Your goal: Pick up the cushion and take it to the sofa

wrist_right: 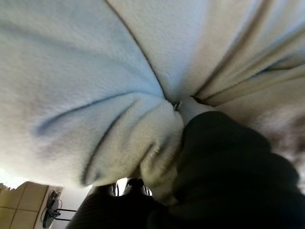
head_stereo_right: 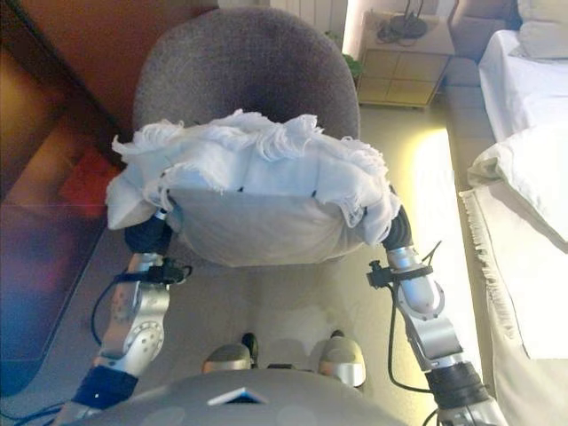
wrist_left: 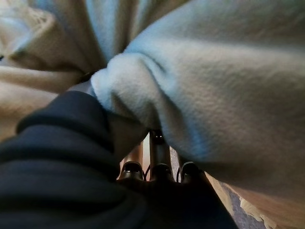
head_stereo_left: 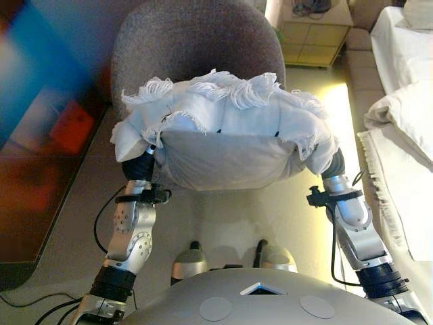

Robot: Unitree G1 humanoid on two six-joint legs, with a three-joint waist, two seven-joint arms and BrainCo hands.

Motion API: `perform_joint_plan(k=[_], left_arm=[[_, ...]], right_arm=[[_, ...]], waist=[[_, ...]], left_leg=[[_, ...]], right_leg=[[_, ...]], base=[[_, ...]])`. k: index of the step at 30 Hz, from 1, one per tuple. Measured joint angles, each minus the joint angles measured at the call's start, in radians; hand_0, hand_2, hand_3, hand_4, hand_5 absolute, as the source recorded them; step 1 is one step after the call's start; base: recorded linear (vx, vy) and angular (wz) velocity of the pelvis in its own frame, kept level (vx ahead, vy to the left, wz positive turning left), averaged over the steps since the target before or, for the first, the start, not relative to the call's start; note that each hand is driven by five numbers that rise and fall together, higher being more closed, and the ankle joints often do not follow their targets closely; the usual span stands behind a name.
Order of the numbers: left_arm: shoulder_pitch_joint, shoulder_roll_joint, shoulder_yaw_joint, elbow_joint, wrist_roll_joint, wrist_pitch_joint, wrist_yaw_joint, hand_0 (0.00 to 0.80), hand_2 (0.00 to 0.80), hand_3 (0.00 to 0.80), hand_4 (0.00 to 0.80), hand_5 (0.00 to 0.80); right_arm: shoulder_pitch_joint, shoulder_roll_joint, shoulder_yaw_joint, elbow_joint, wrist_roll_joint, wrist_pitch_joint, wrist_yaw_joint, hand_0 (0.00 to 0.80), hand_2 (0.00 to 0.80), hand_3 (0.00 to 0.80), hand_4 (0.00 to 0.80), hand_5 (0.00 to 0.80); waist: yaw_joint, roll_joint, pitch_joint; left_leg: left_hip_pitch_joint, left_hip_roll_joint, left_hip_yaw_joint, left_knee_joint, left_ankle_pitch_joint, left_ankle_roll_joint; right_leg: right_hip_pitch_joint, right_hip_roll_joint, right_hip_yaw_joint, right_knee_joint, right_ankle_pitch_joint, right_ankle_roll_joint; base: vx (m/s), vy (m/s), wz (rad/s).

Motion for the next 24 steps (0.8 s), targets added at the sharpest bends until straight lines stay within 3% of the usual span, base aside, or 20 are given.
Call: perform_joint_plan(k=[9,11,12,14,16,17,19,20,21,22,23,24], left_arm=[[0.000,0.000,0.003,0.000,0.000,0.001,-0.003,0.800,0.800,0.800,0.800,0.800],[0.000,0.000,0.003,0.000,0.000,0.001,-0.003,0.800,0.800,0.800,0.800,0.800],[0.000,0.001,0.008,0.000,0.000,0.001,-0.003,0.800,0.800,0.800,0.800,0.800],[-0.002,0.004,0.025,0.001,0.000,-0.003,-0.003,0.800,0.800,0.800,0.800,0.800],[-0.003,0.020,0.042,0.009,0.000,-0.005,-0.004,0.800,0.800,0.800,0.800,0.800],[-0.003,0.017,0.043,0.023,0.000,-0.006,-0.004,0.800,0.800,0.800,0.800,0.800],[-0.003,0.006,0.036,0.036,0.000,-0.005,-0.004,0.800,0.800,0.800,0.800,0.800],[-0.003,0.001,0.031,0.037,0.000,-0.005,-0.006,0.800,0.800,0.800,0.800,0.800],[-0.002,-0.009,0.027,0.040,0.000,-0.005,-0.006,0.800,0.800,0.800,0.800,0.800],[-0.009,-0.017,0.022,0.026,0.000,-0.006,-0.005,0.800,0.800,0.800,0.800,0.800],[-0.019,0.011,0.020,-0.001,0.001,-0.010,-0.007,0.800,0.800,0.800,0.800,0.800],[-0.036,0.016,0.021,0.033,-0.001,-0.018,-0.005,0.800,0.800,0.800,0.800,0.800]], right_arm=[[0.000,0.000,0.004,0.000,-0.003,0.000,-0.008,0.800,0.800,0.800,0.800,0.800],[-0.001,-0.001,0.005,0.000,-0.003,0.000,-0.008,0.800,0.800,0.800,0.800,0.800],[-0.004,-0.001,0.010,0.001,-0.002,0.000,-0.008,0.800,0.800,0.800,0.800,0.800],[-0.032,-0.003,0.033,0.014,-0.002,0.000,-0.009,0.800,0.800,0.800,0.800,0.800],[-0.059,0.003,0.055,0.040,-0.002,0.000,-0.010,0.800,0.800,0.800,0.800,0.800],[-0.059,0.004,0.061,0.044,-0.002,0.000,-0.011,0.800,0.800,0.800,0.800,0.800],[-0.058,0.017,0.066,0.044,-0.002,0.000,-0.020,0.800,0.800,0.800,0.800,0.800],[-0.058,0.016,0.062,0.044,-0.001,0.000,-0.023,0.800,0.800,0.800,0.800,0.800],[-0.059,0.002,0.061,0.043,0.000,0.000,-0.024,0.800,0.800,0.800,0.800,0.800],[-0.063,-0.024,0.053,0.031,0.003,-0.002,-0.025,0.800,0.800,0.800,0.800,0.800],[-0.068,-0.021,0.045,0.033,0.007,-0.010,-0.026,0.800,0.800,0.800,0.800,0.800],[-0.074,0.005,0.051,0.057,0.009,0.001,-0.030,0.800,0.800,0.800,0.800,0.800]], waist=[[0.001,0.000,0.000],[0.001,-0.004,0.002],[0.002,-0.010,0.005],[0.005,-0.024,0.019],[0.008,-0.071,0.050],[0.013,-0.084,0.059],[0.029,-0.104,0.076],[0.029,-0.105,0.085],[0.036,-0.086,0.085],[0.031,-0.025,0.091],[0.030,-0.027,0.100],[0.037,-0.029,0.128]], left_leg=[[0.014,0.002,-0.001,-0.004,-0.005,0.007],[0.009,0.006,0.003,0.016,-0.013,0.020],[-0.008,0.006,0.005,0.050,-0.027,0.038],[-0.059,0.026,0.012,0.161,-0.047,0.010],[-0.110,0.027,0.020,0.299,-0.046,0.011],[-0.127,0.031,0.021,0.350,-0.028,0.033],[-0.179,0.030,0.030,0.431,0.029,0.042],[-0.177,0.003,0.030,0.416,0.009,0.021],[-0.172,-0.017,0.027,0.355,0.003,0.019],[-0.162,0.007,0.034,0.284,-0.026,-0.017],[-0.150,0.009,0.034,0.237,-0.048,0.009],[-0.126,0.016,0.052,0.252,-0.056,-0.009]], right_leg=[[0.061,0.013,0.005,-0.103,0.054,0.002],[0.056,0.015,0.011,-0.096,0.053,0.000],[0.047,0.012,0.017,-0.079,0.044,-0.007],[-0.018,0.016,0.029,0.044,-0.016,-0.028],[-0.056,0.006,0.060,0.137,-0.067,-0.052],[-0.050,0.006,0.071,0.138,-0.070,-0.061],[-0.037,0.002,0.082,0.093,-0.062,-0.073],[-0.027,-0.007,0.083,0.055,-0.061,-0.073],[-0.007,0.008,0.081,0.025,-0.049,-0.059],[-0.041,0.048,0.076,0.176,-0.093,-0.070],[-0.038,0.069,0.090,0.304,-0.218,-0.073],[-0.032,0.068,0.127,0.321,-0.249,-0.099]], base=[[0.008,-0.071,0.01],[-0.045,-0.129,-0.04],[-0.064,-0.153,-0.12],[-0.036,-0.164,-0.19],[0.041,-0.109,-0.21],[0.106,-0.042,-0.27],[0.174,0.017,-0.30],[0.273,0.059,-0.37],[0.280,0.062,-0.40],[0.342,0.079,-0.22],[0.324,0.072,-0.23],[0.372,0.082,-0.23]])
